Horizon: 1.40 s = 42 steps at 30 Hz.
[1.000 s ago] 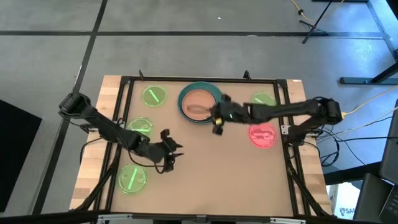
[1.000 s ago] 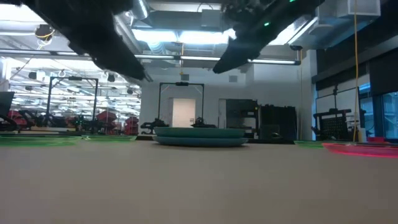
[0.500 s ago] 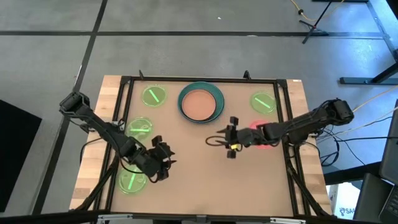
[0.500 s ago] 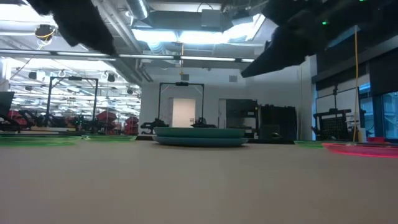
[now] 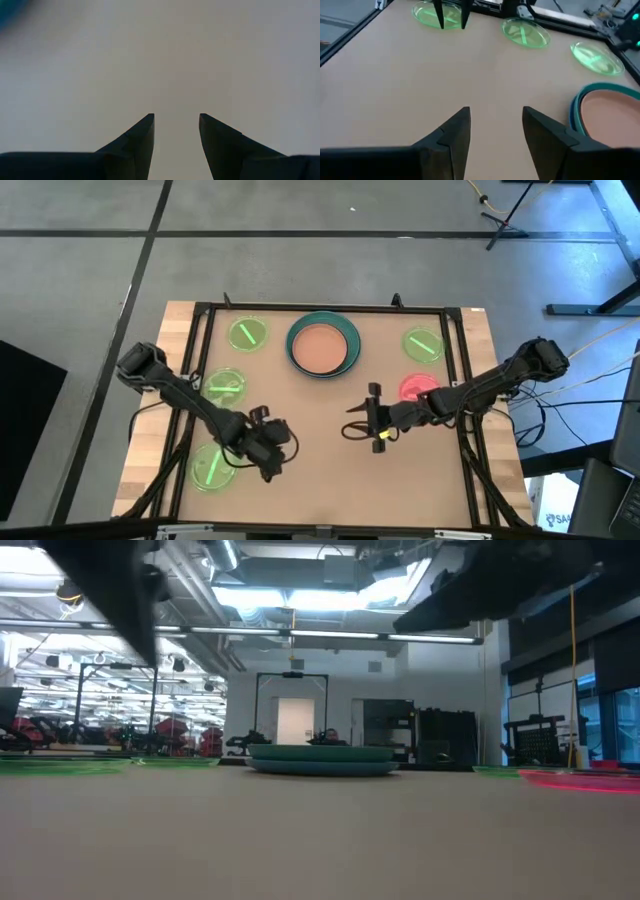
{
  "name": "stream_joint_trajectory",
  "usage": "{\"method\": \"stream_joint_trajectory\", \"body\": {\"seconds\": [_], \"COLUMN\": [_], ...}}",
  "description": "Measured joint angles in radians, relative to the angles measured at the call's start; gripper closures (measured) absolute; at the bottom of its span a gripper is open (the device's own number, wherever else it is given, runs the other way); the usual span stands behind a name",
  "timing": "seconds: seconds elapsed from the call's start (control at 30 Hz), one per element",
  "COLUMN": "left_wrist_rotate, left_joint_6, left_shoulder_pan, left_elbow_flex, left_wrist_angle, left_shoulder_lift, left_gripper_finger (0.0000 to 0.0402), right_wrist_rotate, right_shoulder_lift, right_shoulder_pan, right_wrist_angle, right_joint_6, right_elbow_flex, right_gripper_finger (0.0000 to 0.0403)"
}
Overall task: Stack plastic plates
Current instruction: Stack the light green plate on top of the orange plate
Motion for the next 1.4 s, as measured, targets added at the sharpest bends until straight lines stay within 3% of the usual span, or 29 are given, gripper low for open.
{"method": "stream_joint_trajectory", "body": {"seconds": [0.13,0.37,0.73,0.87,1.0,1.4], "left_wrist_rotate": [0.133,0.303,0.343,0.348,0.353,0.421], "left_joint_6": [-0.141,-0.441,-0.707,-0.742,-0.742,-0.76], "left_shoulder_pan": [-0.003,-0.067,-0.216,-0.242,-0.249,-0.27], "left_elbow_flex": [0.053,0.055,0.014,-0.049,-0.115,-0.167], "left_wrist_angle": [-0.157,-0.21,-0.201,-0.144,0.027,0.043], "left_shoulder_lift": [0.026,0.026,0.026,0.026,0.026,0.125], "left_gripper_finger": [0.0252,0.0252,0.0252,0.0252,0.0252,0.0252], "right_wrist_rotate": [-0.003,-0.02,-0.018,-0.013,-0.01,-0.007], "right_shoulder_lift": [0.0,0.0,0.001,0.001,0.001,0.001], "right_shoulder_pan": [-0.001,0.014,0.025,0.025,0.025,0.025], "right_wrist_angle": [0.006,-0.017,-0.034,-0.033,-0.035,-0.05], "right_joint_6": [-0.027,0.012,0.086,0.086,0.086,0.086], "right_elbow_flex": [0.0,0.0,0.0,0.0,0.0,0.0], "right_gripper_finger": [0.0233,0.0233,0.0233,0.0233,0.0233,0.0233]}}
